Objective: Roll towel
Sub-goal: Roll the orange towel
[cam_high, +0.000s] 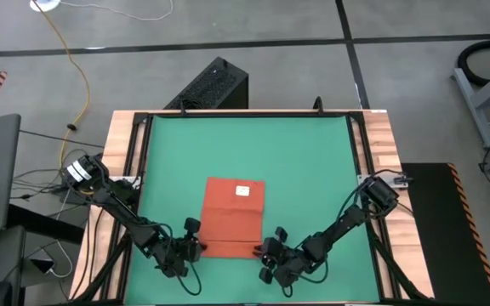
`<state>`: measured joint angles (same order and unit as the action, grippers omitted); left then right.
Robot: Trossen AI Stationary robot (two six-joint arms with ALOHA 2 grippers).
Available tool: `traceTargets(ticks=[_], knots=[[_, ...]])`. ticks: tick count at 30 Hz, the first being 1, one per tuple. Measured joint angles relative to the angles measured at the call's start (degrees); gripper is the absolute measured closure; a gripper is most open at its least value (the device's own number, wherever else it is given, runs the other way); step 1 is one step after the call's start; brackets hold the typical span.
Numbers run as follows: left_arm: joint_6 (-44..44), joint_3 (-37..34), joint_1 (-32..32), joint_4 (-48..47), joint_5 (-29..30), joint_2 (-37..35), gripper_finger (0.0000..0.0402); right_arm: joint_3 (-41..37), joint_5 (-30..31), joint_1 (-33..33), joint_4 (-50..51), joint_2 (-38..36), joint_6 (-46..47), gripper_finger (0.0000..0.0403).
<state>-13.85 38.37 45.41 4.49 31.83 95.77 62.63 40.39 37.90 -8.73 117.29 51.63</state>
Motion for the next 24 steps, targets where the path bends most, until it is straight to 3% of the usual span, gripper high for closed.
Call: traceTargets(ticks=[8, 15, 19, 24], knots=[[-0.2, 0.0, 0.0, 0.0, 0.0, 0.0, 0.0401, 0.0, 4.6, 1.5, -5.2, -6.2, -16.4, 0.0302], [-0.5, 0.0, 0.0, 0.0, 0.0, 0.0, 0.0401, 0.0, 1.1, 2.6, -6.3, -5.9, -26.4, 0.0292], [-0.9, 0.0, 0.0, -0.5, -0.1, 0.0, 0.0401, -0.1, 0.0, 1.6, -2.6, -5.4, -26.6, 0.0254], [-2.4, 0.0, 0.0, -1.0, -0.3, 0.0, 0.0401, 0.0, -0.4, 1.2, -2.0, -5.4, -26.5, 0.017]])
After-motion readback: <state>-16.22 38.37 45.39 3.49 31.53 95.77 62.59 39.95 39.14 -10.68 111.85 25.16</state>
